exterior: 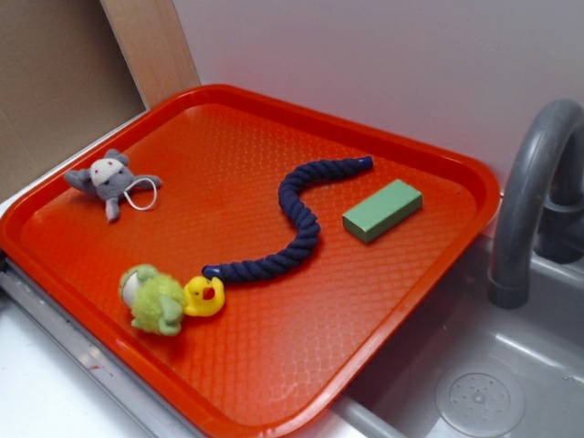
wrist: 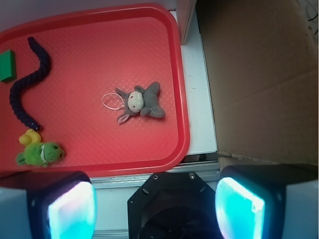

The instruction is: Grab the green block.

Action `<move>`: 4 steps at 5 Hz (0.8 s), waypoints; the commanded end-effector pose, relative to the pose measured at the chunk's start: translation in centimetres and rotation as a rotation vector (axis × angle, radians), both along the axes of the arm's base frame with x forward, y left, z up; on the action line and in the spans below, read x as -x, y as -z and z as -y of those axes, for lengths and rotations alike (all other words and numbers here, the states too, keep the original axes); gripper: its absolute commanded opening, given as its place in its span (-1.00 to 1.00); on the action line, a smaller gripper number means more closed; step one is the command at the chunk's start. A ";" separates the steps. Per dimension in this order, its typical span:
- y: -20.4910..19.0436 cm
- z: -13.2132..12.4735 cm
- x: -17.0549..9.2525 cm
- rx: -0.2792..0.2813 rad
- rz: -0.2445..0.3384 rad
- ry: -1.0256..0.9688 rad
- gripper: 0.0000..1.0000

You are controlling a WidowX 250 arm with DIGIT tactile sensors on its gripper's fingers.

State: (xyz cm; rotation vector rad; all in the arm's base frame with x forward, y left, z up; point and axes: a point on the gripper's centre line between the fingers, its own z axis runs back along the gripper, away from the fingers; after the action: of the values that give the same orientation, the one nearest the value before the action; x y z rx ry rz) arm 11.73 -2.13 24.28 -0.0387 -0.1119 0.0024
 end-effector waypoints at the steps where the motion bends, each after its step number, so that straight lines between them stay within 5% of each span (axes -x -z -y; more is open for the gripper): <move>1: 0.0 0.0 0.0 0.000 0.000 0.000 1.00; 2: -0.8 4.6 -2.9 0.047 0.111 0.102 1.00; 3: -1.1 9.5 -5.6 0.082 0.155 0.225 1.00; 4: 0.4 13.8 -8.0 0.157 0.130 0.295 1.00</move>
State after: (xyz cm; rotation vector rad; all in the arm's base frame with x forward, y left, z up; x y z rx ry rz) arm 19.98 -15.06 22.20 -0.1798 -0.1867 -0.2583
